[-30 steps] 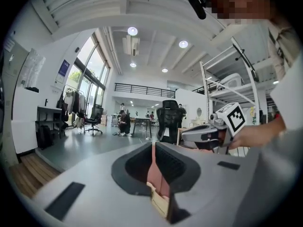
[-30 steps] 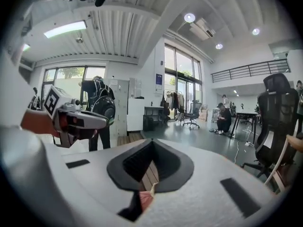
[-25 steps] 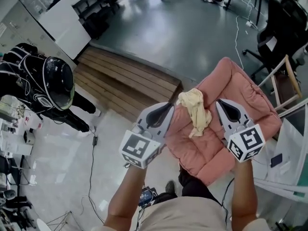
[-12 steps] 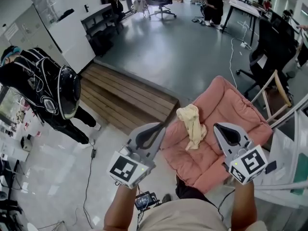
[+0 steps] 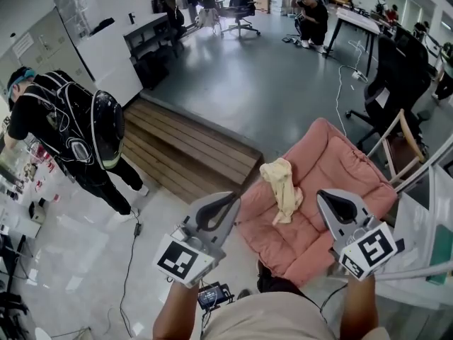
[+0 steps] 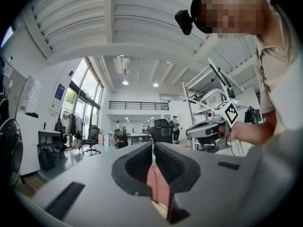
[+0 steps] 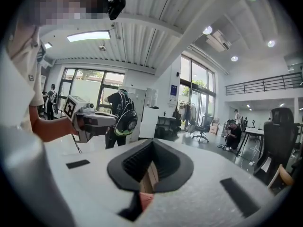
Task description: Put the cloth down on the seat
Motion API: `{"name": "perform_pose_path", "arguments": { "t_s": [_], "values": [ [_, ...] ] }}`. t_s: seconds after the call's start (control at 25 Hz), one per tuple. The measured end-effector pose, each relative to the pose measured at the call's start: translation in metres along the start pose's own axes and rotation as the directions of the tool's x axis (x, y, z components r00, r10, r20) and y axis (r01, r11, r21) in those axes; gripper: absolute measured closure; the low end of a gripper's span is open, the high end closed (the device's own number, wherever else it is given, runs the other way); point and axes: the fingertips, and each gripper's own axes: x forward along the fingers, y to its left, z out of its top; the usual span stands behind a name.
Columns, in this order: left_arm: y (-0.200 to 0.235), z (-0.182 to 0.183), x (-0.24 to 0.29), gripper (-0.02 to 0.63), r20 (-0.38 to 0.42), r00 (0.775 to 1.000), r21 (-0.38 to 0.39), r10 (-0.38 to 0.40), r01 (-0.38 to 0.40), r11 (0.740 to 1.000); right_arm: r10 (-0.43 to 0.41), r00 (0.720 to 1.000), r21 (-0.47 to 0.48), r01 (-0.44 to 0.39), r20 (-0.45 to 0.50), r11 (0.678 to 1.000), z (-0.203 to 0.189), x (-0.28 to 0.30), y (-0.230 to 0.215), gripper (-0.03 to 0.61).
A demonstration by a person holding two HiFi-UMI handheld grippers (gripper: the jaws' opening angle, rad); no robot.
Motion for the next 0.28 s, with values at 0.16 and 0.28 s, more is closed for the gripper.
{"name": "perform_pose_path", "arguments": {
  "t_s": [0.16, 0.28],
  "values": [
    [-0.0035, 0.0008, -0.0052, 0.597, 0.000, 1.000, -0.004, -0.002, 0.002, 1.000, 0.003, 1.000, -0.003, -0.003, -0.002, 1.000, 0.0023, -0.0016, 0.0052, 0.589],
    [-0.0068, 0.0045, -0.0081, 0.597, 0.003, 1.000, -0.006, -0.002, 0.002, 1.000, 0.003, 1.000, -0.005, -0.003, -0.006, 1.000, 0.0049, -0.0055, 0.0067, 0.589]
  ]
}}
